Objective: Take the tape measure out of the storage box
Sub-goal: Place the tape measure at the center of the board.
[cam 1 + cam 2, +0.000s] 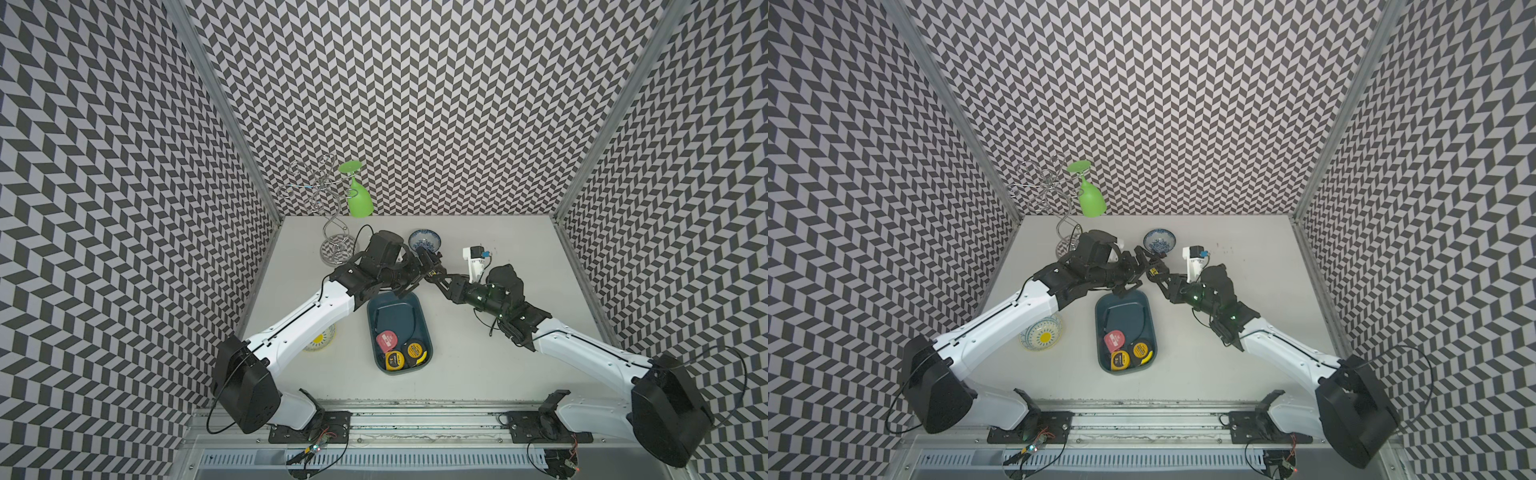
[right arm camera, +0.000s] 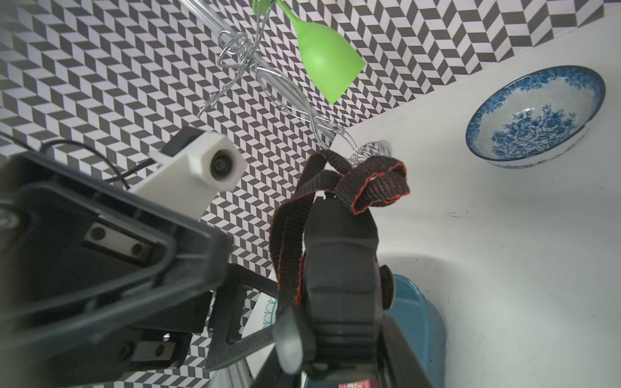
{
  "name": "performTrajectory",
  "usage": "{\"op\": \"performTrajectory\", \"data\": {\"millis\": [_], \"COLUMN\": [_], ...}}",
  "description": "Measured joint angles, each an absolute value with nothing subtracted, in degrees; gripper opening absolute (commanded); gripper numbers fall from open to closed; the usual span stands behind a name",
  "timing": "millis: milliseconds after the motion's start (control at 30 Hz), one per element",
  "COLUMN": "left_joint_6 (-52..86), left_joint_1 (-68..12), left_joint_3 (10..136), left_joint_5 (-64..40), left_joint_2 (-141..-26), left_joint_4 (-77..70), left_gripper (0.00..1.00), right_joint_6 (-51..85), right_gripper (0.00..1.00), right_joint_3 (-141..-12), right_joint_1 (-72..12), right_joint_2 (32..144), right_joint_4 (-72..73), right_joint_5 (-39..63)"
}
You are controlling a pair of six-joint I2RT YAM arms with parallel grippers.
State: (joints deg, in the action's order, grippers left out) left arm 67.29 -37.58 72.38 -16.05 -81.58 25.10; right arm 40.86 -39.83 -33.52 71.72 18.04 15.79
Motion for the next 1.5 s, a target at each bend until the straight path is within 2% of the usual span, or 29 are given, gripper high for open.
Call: {"op": "performTrajectory", "data": {"millis": [333,600,800,900,1133,1500], "left_joint_6": [61.71,59.42,58.46,58.02,56.31,46.72], "left_joint_1": [-33.08,-31.03,-30.92,-30.92,-30.83,-31.53], "left_joint_3": [65.52,62.89,62.87,62.87,62.92,63.99], "left_joint_5": [-12.05,-11.03,-10.70,-10.68,-10.68,-9.76], "left_joint_2": [-74.06,-73.38,-73.34,-73.34,-73.82,-78.32], "left_joint_4": [30.59,34.37,34.89,35.07,36.36,42.76], "left_gripper": [1.00,1.00,1.00,1.00,1.00,1.00], "right_joint_6": [47.42,52.97,55.18,55.66,55.64,54.94], "right_gripper": [0.01,0.00,0.01,0.05,0.30,0.60], "right_joint_3": [-37.71,-37.76,-38.74,-39.88,-40.77,-40.99], "right_joint_1": [-23.97,-22.94,-22.96,-22.94,-22.94,-22.94], "right_joint_2": [83.15,95.02,99.18,100.57,101.12,100.95], "right_joint_4": [22.33,25.87,25.56,25.12,22.79,19.42], "right_joint_5": [21.02,25.74,26.70,26.85,27.05,27.00]}}
